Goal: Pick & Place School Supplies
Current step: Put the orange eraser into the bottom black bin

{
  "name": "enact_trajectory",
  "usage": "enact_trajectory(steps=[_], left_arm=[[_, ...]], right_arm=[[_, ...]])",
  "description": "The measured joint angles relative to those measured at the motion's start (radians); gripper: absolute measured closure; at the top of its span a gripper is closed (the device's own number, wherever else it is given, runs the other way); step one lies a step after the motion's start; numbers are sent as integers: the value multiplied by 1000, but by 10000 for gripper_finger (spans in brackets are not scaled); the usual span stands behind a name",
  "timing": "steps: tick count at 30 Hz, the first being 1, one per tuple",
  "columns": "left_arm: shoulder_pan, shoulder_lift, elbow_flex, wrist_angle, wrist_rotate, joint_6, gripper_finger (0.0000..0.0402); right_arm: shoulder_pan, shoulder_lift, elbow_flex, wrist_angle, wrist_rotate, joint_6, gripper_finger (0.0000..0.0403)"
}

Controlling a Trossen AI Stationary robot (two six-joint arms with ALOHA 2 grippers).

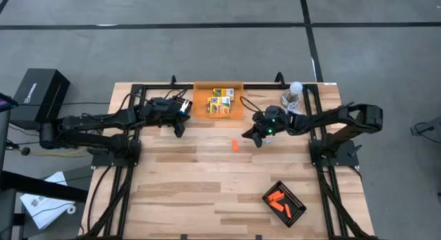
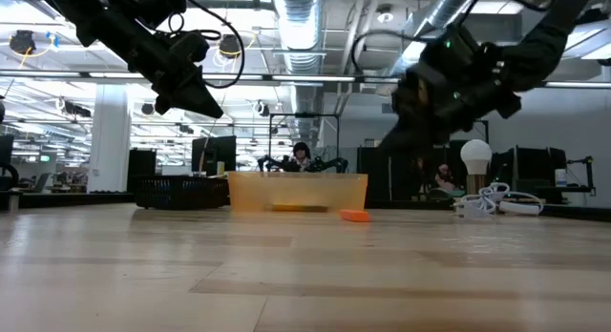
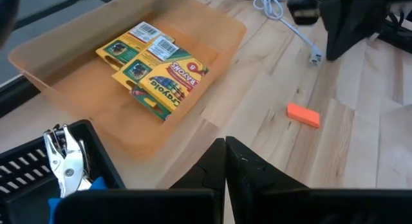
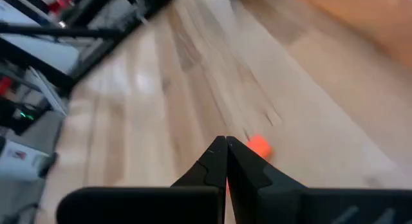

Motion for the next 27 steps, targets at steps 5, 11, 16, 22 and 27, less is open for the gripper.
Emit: enact_trajectory(steps=[5, 11, 16, 22, 27], left_arm=[[25, 0, 0, 0, 0, -32, 401], [42, 0, 0, 2, -25, -53, 401], [42, 0, 0, 6, -31, -62, 401], [42, 0, 1, 6, -43, -68, 401], [42, 0, 1, 6, -48, -68, 401]], right_arm=[[1, 85, -21, 21, -9, -43, 403], [7, 211, -21, 221, -78, -25, 403], [8, 277, -22, 277, -86, -2, 403], [31, 300, -20, 304, -82, 0, 403], [53, 300, -20, 300, -77, 0, 403]])
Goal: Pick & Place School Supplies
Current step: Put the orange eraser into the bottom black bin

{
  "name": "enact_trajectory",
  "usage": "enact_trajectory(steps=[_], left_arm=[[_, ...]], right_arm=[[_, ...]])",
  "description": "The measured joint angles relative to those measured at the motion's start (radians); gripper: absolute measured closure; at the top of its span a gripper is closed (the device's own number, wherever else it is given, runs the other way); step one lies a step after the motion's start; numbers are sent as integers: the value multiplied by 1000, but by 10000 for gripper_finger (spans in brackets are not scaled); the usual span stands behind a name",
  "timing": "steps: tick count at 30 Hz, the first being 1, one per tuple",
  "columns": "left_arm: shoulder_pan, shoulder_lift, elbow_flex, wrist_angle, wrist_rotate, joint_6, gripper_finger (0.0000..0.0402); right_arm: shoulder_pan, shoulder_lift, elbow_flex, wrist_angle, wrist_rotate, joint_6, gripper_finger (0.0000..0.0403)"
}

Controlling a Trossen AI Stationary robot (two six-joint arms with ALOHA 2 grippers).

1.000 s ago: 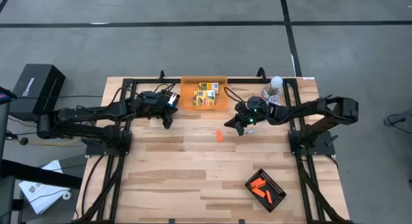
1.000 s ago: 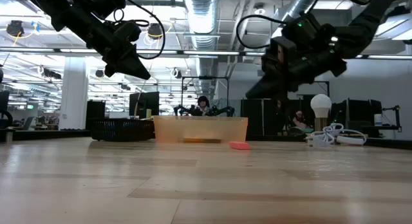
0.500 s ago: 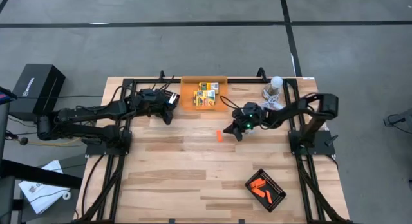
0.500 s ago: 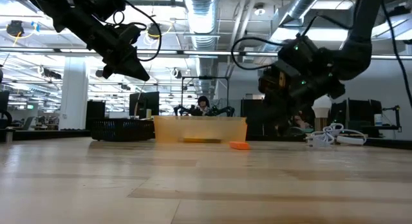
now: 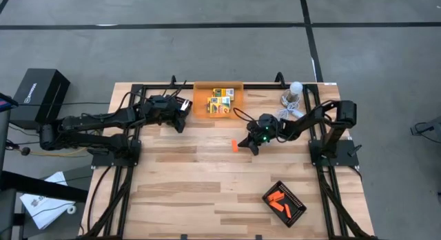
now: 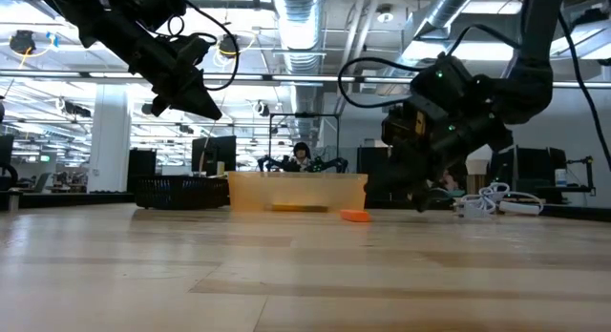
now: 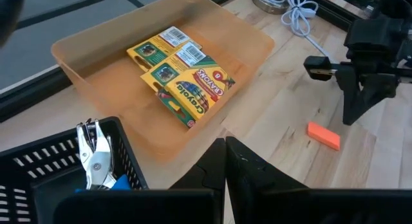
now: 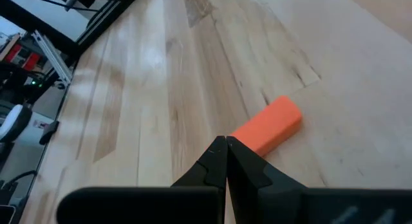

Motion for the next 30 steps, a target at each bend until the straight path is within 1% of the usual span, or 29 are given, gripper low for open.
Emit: enact_trajectory(steps=[8, 14, 17, 19, 23, 30], left_arm=[[0, 0, 0, 6, -1, 0, 401], [0, 0, 0, 8, -1, 0, 401], [0, 0, 0, 8, 0, 1, 401], [0, 0, 0, 7, 0, 1, 401], [0, 0, -13, 16, 0, 4, 401], [-1, 0, -49, 16, 7, -5, 401]], right_arm=[[10, 0, 4, 2, 32, 1, 403], [-1, 0, 45, -2, 39, -10, 403], [-9, 38, 70, 2, 39, -11, 403], [-11, 67, 78, -8, 21, -1, 403], [-9, 123, 122, 36, -9, 31, 403], [-24, 120, 147, 40, -29, 34, 403]])
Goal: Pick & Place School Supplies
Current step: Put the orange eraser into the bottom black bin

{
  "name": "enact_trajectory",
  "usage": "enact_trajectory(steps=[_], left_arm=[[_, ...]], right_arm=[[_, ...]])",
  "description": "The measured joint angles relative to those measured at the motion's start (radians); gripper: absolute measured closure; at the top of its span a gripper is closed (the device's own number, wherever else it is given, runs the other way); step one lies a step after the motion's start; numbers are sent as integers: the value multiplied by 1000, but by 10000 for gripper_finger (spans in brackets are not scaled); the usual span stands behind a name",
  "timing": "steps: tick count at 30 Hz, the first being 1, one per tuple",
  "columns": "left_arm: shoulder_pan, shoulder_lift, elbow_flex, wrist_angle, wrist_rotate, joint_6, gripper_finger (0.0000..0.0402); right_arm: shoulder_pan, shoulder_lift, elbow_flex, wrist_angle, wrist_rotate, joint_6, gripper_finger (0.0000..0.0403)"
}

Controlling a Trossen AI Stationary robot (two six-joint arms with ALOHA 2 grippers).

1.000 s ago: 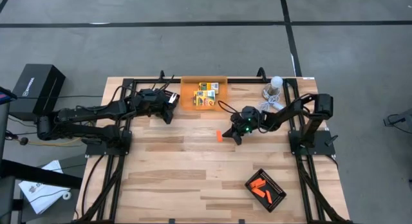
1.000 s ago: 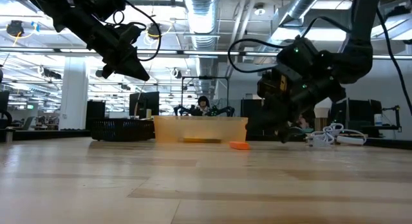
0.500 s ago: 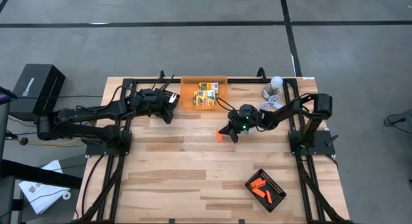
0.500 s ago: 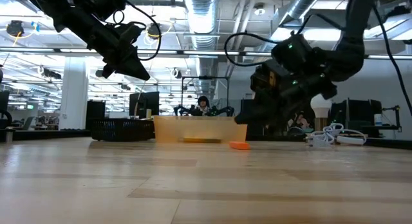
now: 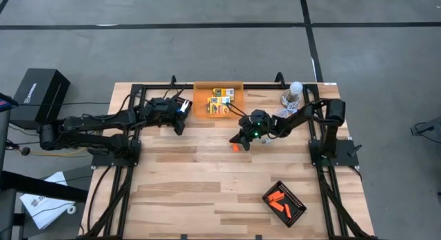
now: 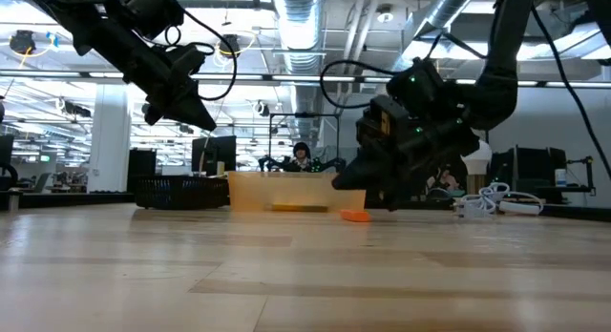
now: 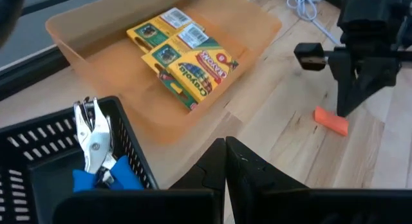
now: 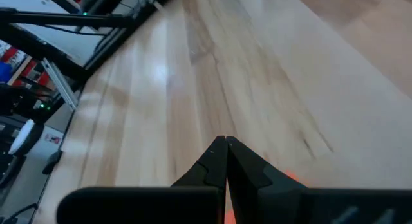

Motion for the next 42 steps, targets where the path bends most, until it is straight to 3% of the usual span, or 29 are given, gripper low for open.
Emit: enact_trajectory(steps=[24, 34, 42], left_arm=[[0, 0, -3, 30, 1, -3, 401], [0, 0, -2, 40, 2, 4, 401], [0, 0, -2, 55, 2, 5, 401]], right_arm=[[-27, -8, 3, -196, -67, -48, 403], [-101, -136, -6, -488, -52, -171, 403], [-103, -145, -2, -314, -65, -121, 403]])
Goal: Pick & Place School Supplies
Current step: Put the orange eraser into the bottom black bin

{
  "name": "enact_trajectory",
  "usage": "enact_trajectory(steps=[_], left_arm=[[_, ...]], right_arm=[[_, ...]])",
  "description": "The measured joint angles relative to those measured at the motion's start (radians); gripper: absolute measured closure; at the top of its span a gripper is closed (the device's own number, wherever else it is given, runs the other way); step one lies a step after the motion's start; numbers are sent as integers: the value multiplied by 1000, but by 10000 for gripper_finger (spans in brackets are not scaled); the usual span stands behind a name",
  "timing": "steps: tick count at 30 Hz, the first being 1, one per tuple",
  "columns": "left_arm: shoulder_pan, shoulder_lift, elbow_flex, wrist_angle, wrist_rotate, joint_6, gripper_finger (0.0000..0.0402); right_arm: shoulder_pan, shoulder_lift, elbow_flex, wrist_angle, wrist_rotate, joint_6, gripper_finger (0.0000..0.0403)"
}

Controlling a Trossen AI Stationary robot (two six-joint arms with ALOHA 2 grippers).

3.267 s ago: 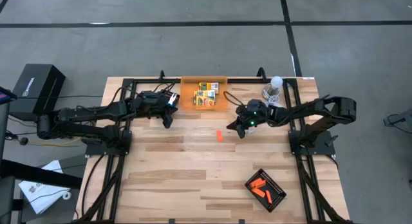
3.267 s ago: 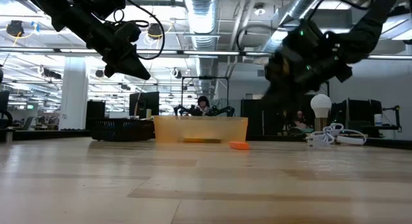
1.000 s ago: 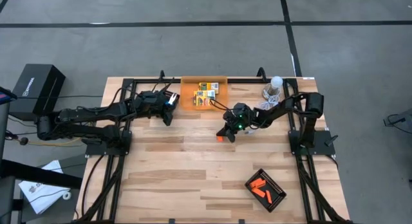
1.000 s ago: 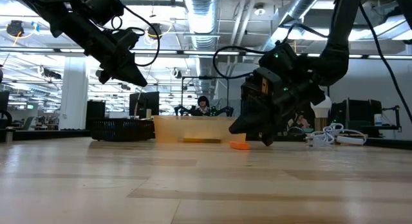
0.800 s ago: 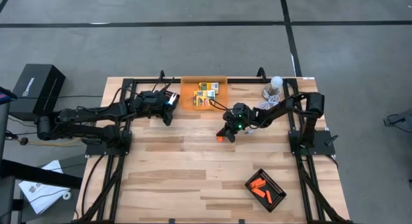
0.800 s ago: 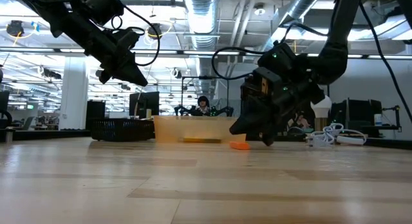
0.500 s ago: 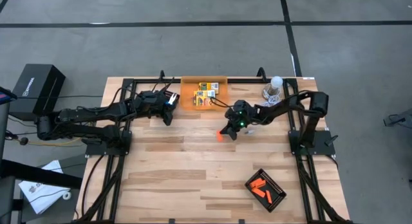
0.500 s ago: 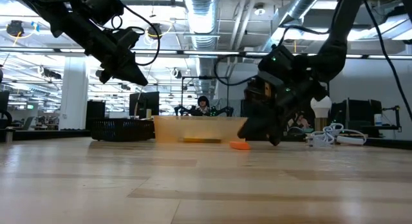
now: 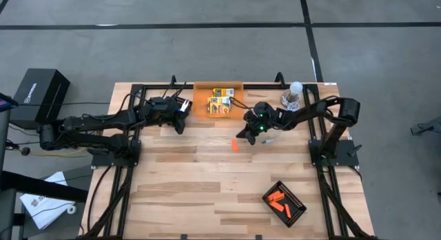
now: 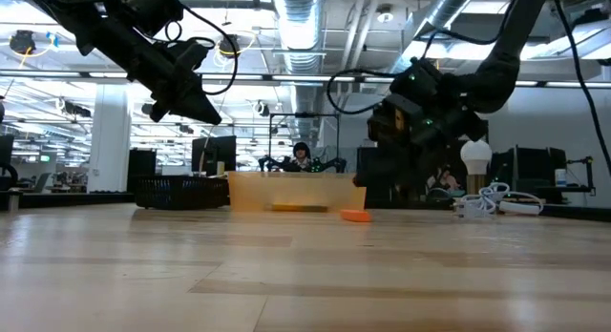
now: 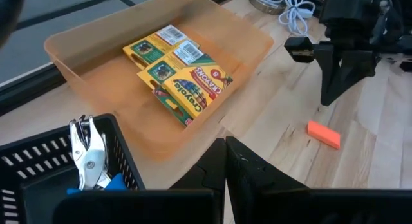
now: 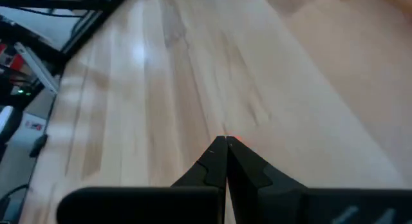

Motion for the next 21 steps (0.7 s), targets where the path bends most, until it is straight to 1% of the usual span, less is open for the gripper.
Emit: enact_trajectory(steps=[5, 11, 14, 21], left_arm=[[0, 0, 0, 4, 0, 0, 401], [0, 0, 0, 6, 0, 0, 401], [0, 0, 0, 6, 0, 0, 401], [0, 0, 0, 6, 0, 0, 401]], right_arm=[[28, 41, 0, -17, -23, 3, 403], [72, 90, 4, 54, -40, 21, 403], [72, 99, 4, 82, -40, 33, 403], [66, 99, 4, 77, -43, 35, 403]])
